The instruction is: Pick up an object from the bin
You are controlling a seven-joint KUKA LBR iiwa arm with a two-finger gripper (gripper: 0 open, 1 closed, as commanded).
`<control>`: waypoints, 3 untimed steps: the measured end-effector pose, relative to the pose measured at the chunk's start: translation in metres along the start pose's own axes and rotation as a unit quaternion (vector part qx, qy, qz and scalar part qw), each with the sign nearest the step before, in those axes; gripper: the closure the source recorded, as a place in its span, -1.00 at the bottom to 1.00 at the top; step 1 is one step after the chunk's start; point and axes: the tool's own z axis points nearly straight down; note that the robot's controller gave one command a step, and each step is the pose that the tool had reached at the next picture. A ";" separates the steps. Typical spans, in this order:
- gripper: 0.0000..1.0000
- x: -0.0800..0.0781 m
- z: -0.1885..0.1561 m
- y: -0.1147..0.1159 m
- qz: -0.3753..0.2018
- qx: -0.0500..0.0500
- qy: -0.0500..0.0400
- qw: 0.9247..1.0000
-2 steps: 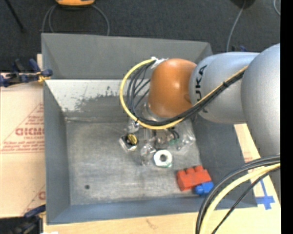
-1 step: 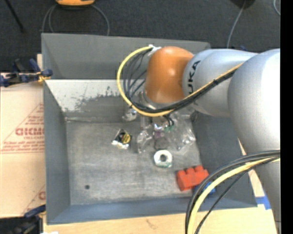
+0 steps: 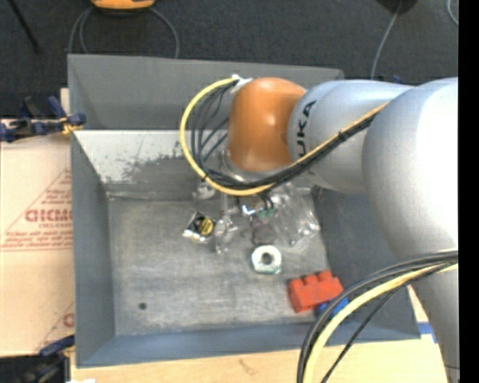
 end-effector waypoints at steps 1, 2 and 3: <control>1.00 -0.001 -0.001 -0.001 0.001 0.000 -0.001 1.000; -1.00 0.000 0.000 -0.001 0.002 0.000 0.000 1.000; -1.00 -0.015 0.002 0.020 0.017 0.001 -0.002 1.000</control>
Offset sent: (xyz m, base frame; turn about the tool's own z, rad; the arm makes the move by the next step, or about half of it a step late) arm 0.0000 0.0000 0.0000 0.0000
